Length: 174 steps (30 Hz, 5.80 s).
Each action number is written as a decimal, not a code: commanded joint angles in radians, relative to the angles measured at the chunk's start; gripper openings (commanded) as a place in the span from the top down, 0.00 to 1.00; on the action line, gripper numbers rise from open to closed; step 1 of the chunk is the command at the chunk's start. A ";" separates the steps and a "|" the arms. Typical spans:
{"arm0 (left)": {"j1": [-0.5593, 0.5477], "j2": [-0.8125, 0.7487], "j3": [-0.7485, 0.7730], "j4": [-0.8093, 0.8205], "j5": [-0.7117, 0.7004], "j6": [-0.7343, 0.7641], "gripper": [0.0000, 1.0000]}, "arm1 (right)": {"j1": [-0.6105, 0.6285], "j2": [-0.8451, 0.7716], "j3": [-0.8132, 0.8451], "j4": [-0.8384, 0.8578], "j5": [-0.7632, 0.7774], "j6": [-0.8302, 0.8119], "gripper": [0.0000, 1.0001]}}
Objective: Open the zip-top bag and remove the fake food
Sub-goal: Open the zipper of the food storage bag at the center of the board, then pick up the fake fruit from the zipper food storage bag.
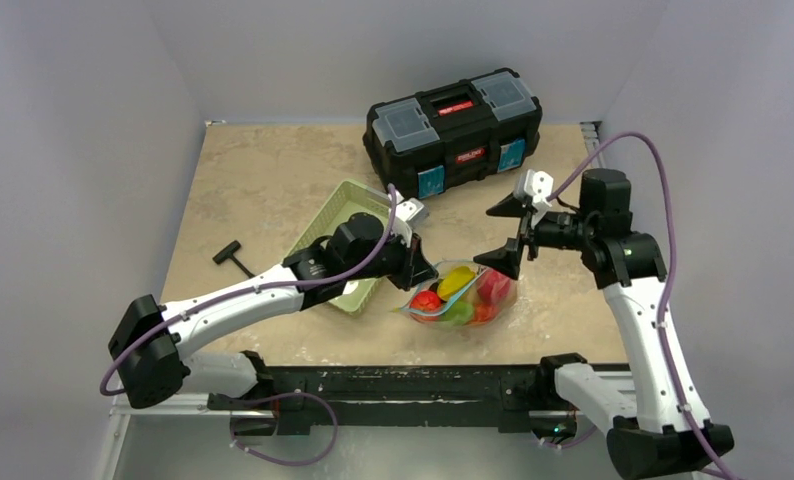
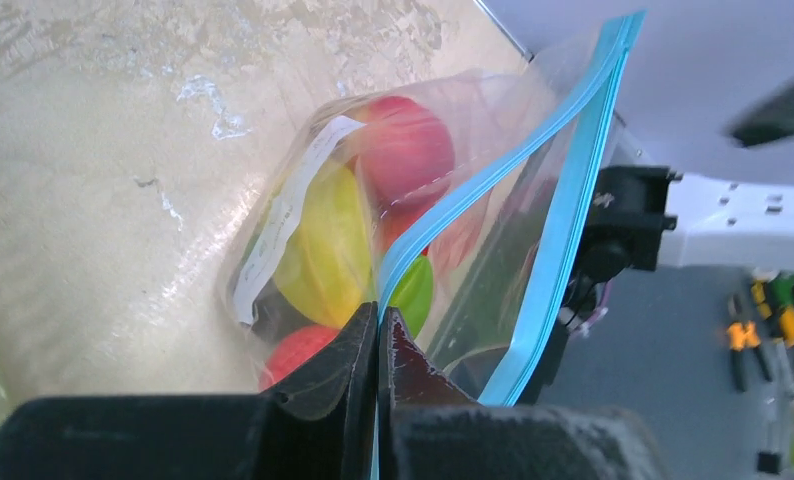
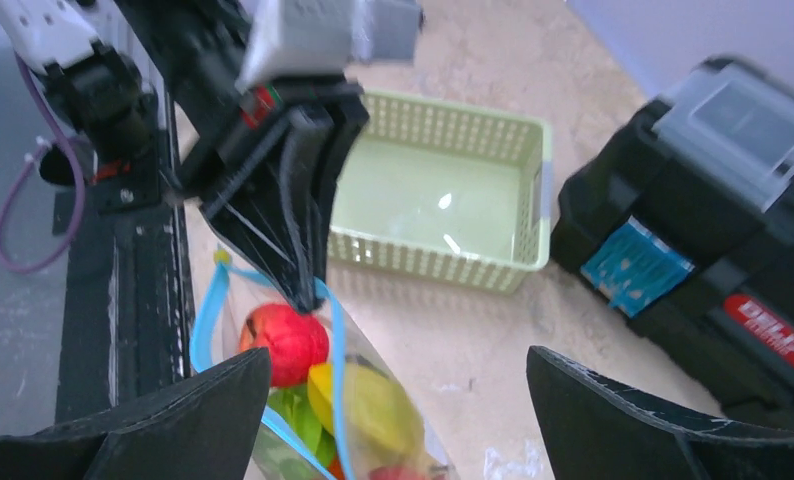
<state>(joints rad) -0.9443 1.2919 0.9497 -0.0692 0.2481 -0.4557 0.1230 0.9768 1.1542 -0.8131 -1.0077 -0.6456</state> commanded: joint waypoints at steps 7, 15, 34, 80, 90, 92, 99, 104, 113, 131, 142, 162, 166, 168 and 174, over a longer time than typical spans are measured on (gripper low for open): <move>0.009 -0.025 -0.066 0.273 -0.126 -0.372 1.00 | -0.004 -0.122 0.077 0.089 0.061 0.402 0.01; 0.009 -0.021 -0.080 0.328 -0.192 -0.465 1.00 | -0.006 -0.178 -0.058 0.134 0.381 0.612 0.01; 0.009 0.108 0.110 0.186 0.026 -0.234 1.00 | 0.313 0.115 0.163 -0.157 0.487 -0.092 0.04; 0.079 -0.777 -0.517 0.151 -0.110 -0.370 0.09 | 0.190 0.048 -0.188 0.426 0.549 0.325 1.00; -0.079 -0.509 -0.534 0.423 -0.059 -0.371 0.12 | 0.190 0.022 -0.386 0.433 0.315 0.257 1.00; -0.120 -0.477 -0.517 0.424 -0.095 -0.352 0.14 | 0.190 0.028 -0.387 0.429 0.272 0.243 1.00; -0.191 -0.399 -0.522 0.541 -0.214 -0.328 0.25 | 0.191 0.047 -0.392 0.459 0.297 0.257 1.00; -0.245 -0.289 -0.438 0.554 -0.306 -0.312 0.38 | 0.202 0.057 -0.390 0.469 0.293 0.270 1.00; -0.263 -0.070 -0.252 0.459 -0.516 -0.242 0.45 | 0.211 0.057 -0.393 0.484 0.301 0.284 1.00; -0.263 0.153 -0.178 0.429 -0.726 -0.300 0.48 | 0.211 0.033 -0.416 0.533 0.337 0.324 1.00; -0.260 0.219 -0.146 0.432 -0.831 -0.336 0.44 | 0.210 0.030 -0.424 0.548 0.353 0.331 1.00; -0.161 0.299 -0.078 0.356 -0.808 -0.424 0.40 | 0.211 0.036 -0.428 0.566 0.336 0.357 1.00; -0.143 0.319 -0.085 0.408 -0.809 -0.333 0.34 | 0.211 0.044 -0.429 0.576 0.325 0.380 1.00; -0.126 0.343 -0.100 0.456 -0.784 -0.302 0.29 | 0.211 0.054 -0.431 0.581 0.315 0.389 1.00; -0.075 0.416 -0.133 0.628 -0.681 -0.189 0.28 | 0.221 0.081 -0.429 0.583 0.308 0.395 1.00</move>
<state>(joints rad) -1.0500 1.6695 0.8375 0.4122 -0.4820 -0.7601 0.3340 1.0504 0.7277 -0.2646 -0.6643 -0.2722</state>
